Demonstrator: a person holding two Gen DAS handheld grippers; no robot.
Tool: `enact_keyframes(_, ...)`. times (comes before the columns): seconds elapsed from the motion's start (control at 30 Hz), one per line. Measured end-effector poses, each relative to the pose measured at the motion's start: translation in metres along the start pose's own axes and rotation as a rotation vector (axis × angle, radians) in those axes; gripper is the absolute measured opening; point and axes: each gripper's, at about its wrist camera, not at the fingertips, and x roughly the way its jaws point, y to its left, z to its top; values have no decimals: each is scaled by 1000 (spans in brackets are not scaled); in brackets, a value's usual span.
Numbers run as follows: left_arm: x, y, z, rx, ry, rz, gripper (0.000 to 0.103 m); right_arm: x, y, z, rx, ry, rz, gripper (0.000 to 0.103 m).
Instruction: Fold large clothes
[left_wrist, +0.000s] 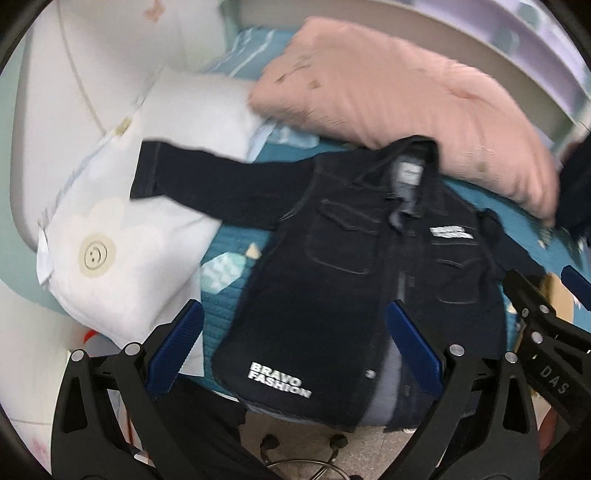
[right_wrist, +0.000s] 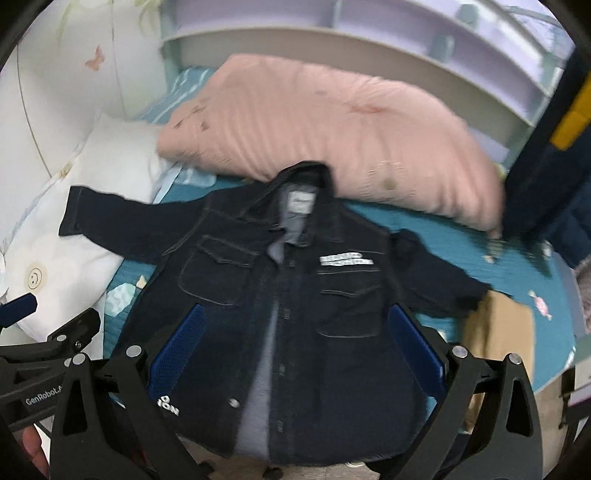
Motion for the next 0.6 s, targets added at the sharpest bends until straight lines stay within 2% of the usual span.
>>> enact_keyframes(0.2, 51, 49, 21, -92, 40, 65, 98, 62, 33, 28, -45, 43, 120, 95)
enact_keyframes(0.3, 72, 78, 35, -154, 60, 54, 98, 93, 52, 46, -53, 65, 187, 92)
enact_keyframes(0.37, 84, 97, 46, -196, 68, 24, 98, 112, 61, 56, -51, 104, 234, 71)
enact_keyframes(0.4, 91, 110, 54, -227, 70, 6, 98, 126, 65, 63, -34, 141, 280, 66)
enact_keyframes(0.47, 101, 130, 67, -279, 66, -14, 98, 148, 72, 73, -4, 188, 359, 42)
enact_keyframes(0.57, 113, 157, 84, -350, 37, -41, 98, 185, 86, 87, 22, 253, 422, 24)
enact_keyframes(0.6, 118, 164, 88, -370, 39, -43, 98, 199, 90, 91, 35, 279, 427, 22)
